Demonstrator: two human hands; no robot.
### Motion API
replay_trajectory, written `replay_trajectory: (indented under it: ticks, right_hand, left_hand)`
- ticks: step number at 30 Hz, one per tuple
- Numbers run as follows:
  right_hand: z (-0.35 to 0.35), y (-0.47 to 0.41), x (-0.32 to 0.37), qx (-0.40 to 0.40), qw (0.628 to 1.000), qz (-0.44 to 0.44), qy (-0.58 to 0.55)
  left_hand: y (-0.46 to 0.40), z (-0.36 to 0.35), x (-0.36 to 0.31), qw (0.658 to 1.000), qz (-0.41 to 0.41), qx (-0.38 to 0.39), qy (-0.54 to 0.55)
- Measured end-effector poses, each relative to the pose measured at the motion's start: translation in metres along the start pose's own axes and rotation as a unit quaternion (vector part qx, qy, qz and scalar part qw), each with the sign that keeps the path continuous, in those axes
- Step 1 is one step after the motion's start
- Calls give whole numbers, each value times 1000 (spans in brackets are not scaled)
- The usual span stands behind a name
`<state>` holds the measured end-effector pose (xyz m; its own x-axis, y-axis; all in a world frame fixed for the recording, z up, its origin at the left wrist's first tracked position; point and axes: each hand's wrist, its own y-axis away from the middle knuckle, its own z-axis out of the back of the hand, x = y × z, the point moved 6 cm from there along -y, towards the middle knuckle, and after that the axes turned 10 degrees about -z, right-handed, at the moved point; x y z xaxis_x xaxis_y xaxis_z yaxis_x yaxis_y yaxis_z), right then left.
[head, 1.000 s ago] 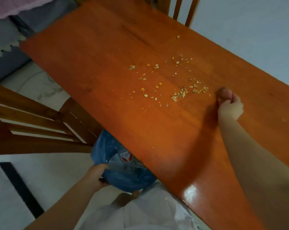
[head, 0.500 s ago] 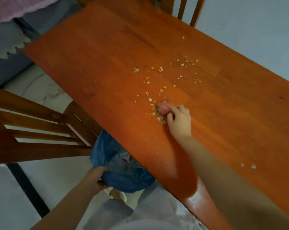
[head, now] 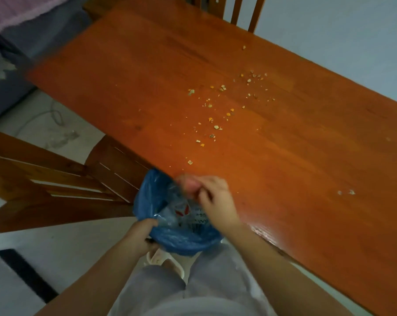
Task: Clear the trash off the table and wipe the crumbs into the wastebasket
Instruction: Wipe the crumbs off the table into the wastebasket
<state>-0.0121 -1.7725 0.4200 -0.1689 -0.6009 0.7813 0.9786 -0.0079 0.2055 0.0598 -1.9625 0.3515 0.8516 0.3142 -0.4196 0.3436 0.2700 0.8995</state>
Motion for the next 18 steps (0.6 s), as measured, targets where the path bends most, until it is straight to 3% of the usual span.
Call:
replay_trajectory:
  ticks: [4, 7, 10, 15, 18]
  right_hand:
    - [89, -13, -60, -198, 962, -181, -40]
    - [104, 3, -93, -238, 934, -265, 35]
    - [69, 10, -78, -206, 947, -236, 75]
    - [-11, -11, -9, -61, 989, -61, 118]
    - [-26, -35, 18, 64, 997, -21, 23]
  left_hand:
    - [-3, 8, -3, 1000, 4, 15, -11]
    - [-1, 9, -8, 1000, 7, 26, -13]
    - [2, 9, -16, 999, 10, 32, -13]
    - [-3, 10, -31, 1000, 10, 20, -11]
    - [-4, 5, -39, 1000, 3, 7, -6]
